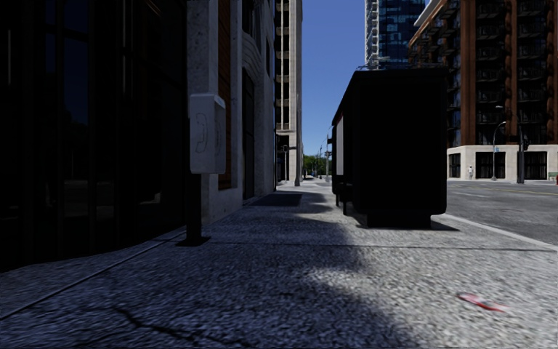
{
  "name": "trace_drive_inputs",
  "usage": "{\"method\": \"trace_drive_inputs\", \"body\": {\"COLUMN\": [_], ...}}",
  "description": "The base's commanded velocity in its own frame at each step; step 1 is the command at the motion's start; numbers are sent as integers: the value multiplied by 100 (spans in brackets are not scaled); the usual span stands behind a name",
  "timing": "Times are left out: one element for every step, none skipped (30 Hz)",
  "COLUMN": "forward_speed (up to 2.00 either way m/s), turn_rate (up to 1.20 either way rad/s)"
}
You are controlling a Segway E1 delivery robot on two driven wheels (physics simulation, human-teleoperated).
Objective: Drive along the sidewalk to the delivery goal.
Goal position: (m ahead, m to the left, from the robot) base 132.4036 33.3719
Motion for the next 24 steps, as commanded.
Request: {"method": "trace_drive_inputs", "body": {"forward_speed": [200,200,200,200,200,200,200,200,200,200,200,200,200,200,200,200,200,200,200,200,200,200,200,200], "turn_rate": [0,0,0,0,0,0,0,0,0,0,0,-12,-41,-66,-66,-92,-102,-110,-112,-97,-97,-52,-6,0]}}
